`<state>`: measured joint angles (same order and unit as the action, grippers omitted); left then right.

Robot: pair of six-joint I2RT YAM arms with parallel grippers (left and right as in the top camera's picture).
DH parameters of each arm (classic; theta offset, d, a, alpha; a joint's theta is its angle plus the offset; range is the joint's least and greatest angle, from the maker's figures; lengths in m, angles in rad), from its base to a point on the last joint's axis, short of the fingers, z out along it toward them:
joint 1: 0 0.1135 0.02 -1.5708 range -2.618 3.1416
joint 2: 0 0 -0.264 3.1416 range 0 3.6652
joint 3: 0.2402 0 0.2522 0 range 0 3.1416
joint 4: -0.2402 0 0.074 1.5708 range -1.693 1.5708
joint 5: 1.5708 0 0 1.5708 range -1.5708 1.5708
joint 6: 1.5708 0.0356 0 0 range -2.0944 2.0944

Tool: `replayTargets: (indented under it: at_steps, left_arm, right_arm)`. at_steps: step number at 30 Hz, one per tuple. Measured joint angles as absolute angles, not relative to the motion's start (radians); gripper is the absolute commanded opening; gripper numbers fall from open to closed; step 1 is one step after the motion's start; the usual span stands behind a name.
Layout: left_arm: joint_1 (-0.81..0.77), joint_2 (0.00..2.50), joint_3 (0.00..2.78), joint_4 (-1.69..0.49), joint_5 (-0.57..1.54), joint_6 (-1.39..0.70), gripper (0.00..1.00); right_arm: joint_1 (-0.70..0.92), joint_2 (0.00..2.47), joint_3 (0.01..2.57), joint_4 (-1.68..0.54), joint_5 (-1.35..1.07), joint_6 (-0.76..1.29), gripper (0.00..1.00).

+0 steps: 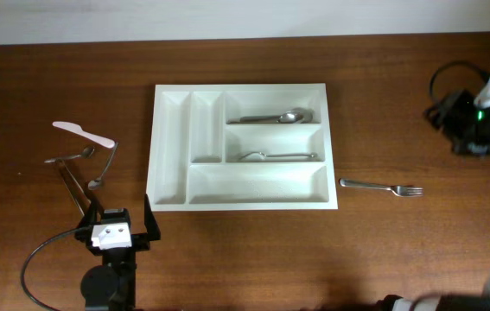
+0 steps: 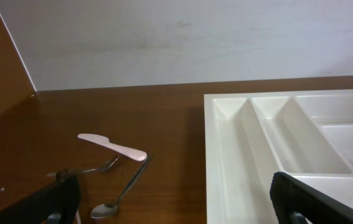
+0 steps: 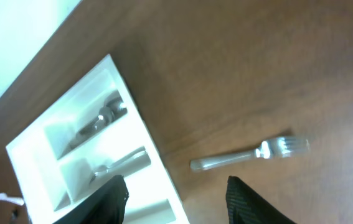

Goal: Pack container
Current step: 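Move the right gripper down toward the lower fork, then grasp the lower fork's handle and lift it with the right gripper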

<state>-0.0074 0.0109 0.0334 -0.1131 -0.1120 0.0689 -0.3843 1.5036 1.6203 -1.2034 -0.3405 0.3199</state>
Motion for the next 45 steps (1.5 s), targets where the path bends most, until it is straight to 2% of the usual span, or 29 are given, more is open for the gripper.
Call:
replayTargets:
  at_steps: [6, 9, 18, 29, 36, 43, 45]
  left_arm:
    - [-0.007, 0.011, 0.033, -0.113, -0.112, 0.069, 0.99]
    - [-0.007, 0.011, 0.033, -0.113, -0.112, 0.069, 0.99]
    - [-0.007, 0.011, 0.033, -0.113, -0.112, 0.069, 0.99]
    - [-0.007, 0.011, 0.033, -0.113, -0.112, 0.069, 0.99]
    - [-0.007, 0.011, 0.033, -0.113, -0.112, 0.069, 0.99]
    - [-0.007, 0.011, 0.033, -0.113, -0.112, 0.069, 0.99]
    - [-0.007, 0.011, 0.033, -0.113, -0.112, 0.069, 0.99]
  right_arm:
    - [-0.387, 1.237, 1.322, -1.16, -0.306, 0.387, 0.53]
    - [-0.403, 1.203, 1.252, -1.167, -0.296, 0.388, 0.54]
    - [-0.488, 1.398, 1.127, -1.042, -0.168, 0.335, 0.52]
    - [-0.498, 1.631, 1.094, -0.872, -0.064, 0.359, 0.52]
    - [-0.525, 1.671, 0.981, -0.66, -0.206, 0.339, 0.52]
    - [-0.647, 1.673, 0.883, -0.586, -0.317, 0.333, 0.52]
    - [-0.67, 1.673, 0.868, -0.559, -0.339, 0.329, 0.47]
